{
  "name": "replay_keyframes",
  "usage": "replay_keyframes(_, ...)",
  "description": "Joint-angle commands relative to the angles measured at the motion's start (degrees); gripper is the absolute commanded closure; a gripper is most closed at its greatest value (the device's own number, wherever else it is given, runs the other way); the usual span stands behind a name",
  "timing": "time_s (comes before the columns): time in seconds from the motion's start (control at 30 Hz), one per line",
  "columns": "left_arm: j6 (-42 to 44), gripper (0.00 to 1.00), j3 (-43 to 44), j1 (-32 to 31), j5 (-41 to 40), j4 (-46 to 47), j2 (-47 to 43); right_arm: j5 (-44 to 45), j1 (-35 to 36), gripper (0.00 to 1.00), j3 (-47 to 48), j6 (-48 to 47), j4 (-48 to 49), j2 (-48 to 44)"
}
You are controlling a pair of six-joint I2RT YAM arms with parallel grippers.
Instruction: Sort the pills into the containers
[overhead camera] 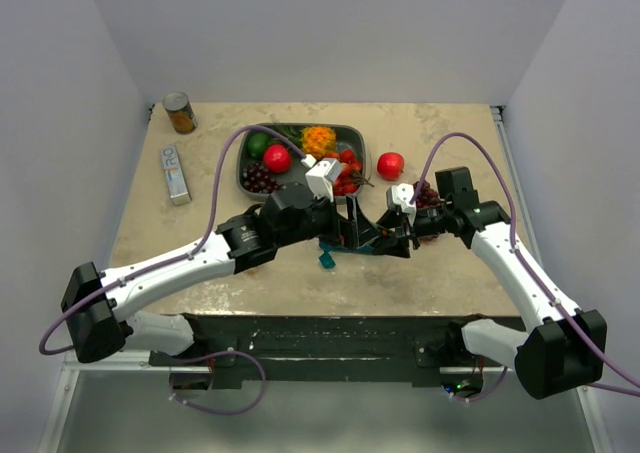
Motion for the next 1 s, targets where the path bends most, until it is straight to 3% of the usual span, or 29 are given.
replay_keyframes(0.0,-1.54,0.05,2.86,-0.22,-3.67,-1.25,1.38,-3.08,-0.09,1.0,1.34,0.2,1.58,-1.16)
replay_keyframes(0.27,-0.93,0.17,3.73,-0.4,-3.31,-0.81,3.32,-3.25,-0.18,1.0,1.43,0.11,1.58,-1.07)
replay_keyframes(0.37,-0.05,0.3,3.82,-0.4,-0.33,-0.37,4.11,-3.17,-0.18,1.0,1.34,0.2,1.49,-1.07)
replay_keyframes(0.4,0.65,0.43,3.65,-0.4,0.28,0.07,4.2,-3.17,-0.09,1.0,1.34,0.11,1.58,-1.07)
replay_keyframes(0.47,3.88,0.58,2.69,-0.31,3.44,2.7,4.11,-3.25,-0.18,1.0,1.34,0.11,1.67,-1.16)
replay_keyframes(0.5,5.73,0.75,1.99,-0.31,5.11,4.1,3.94,-3.25,-0.18,1.0,1.34,0.11,1.58,-1.07)
replay_keyframes(0.6,16.62,0.98,-0.48,-0.23,14.42,11.23,3.5,-3.43,-0.09,1.0,1.34,0.11,1.41,-1.25)
replay_keyframes(0.63,20.31,1.0,-0.48,-0.23,18.7,10.97,3.76,-3.43,-0.18,1.0,1.34,0.11,1.32,-1.16)
replay_keyframes(0.77,40.67,1.0,0.4,-0.4,23.67,3.69,4.99,-3.6,-0.18,1.0,1.43,-0.07,1.14,-1.34)
replay_keyframes(0.97,49.06,1.0,0.31,-0.4,21.47,1.91,2.89,-3.69,-0.09,1.0,1.43,-0.24,1.14,-1.51)
